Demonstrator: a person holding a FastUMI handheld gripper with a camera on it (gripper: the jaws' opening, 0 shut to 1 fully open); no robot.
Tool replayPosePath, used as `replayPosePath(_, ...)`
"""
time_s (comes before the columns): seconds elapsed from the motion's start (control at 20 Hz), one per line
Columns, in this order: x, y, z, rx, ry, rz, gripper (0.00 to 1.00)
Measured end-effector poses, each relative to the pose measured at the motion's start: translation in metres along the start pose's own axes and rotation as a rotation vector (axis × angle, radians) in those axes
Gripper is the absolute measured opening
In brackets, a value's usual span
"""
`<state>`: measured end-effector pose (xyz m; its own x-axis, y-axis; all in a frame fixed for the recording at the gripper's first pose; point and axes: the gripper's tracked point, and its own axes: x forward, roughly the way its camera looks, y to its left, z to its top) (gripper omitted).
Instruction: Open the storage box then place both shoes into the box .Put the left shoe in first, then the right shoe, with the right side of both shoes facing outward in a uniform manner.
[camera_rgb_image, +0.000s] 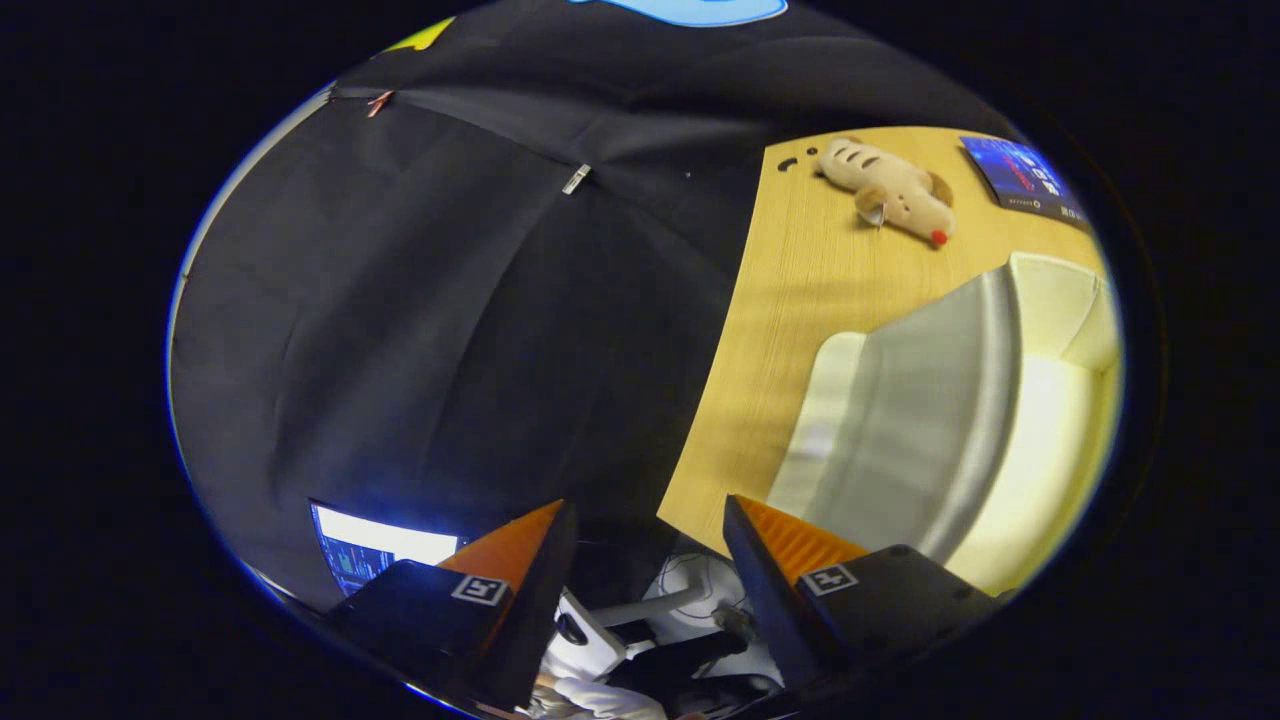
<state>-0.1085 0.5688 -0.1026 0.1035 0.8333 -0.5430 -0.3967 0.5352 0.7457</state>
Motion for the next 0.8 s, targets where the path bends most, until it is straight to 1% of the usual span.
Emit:
replayPosePath(0.05, -0.013, -0.004, 0.003, -0.014, -0.020, -0.008, 0.97)
replayPosePath(0.15, -0.042, -0.015, 0.011, -0.051, -0.070, -0.032, 0.98)
replayPosePath(0.3, -0.094, -0.039, 0.020, -0.109, -0.143, -0.078, 0.98)
replayPosePath(0.45, -0.146, -0.075, 0.025, -0.166, -0.226, -0.151, 0.98)
replayPosePath(0.6, -0.195, -0.125, 0.027, -0.217, -0.287, -0.257, 0.98)
replayPosePath(0.8, -0.255, -0.209, 0.024, -0.256, -0.331, -0.440, 0.98)
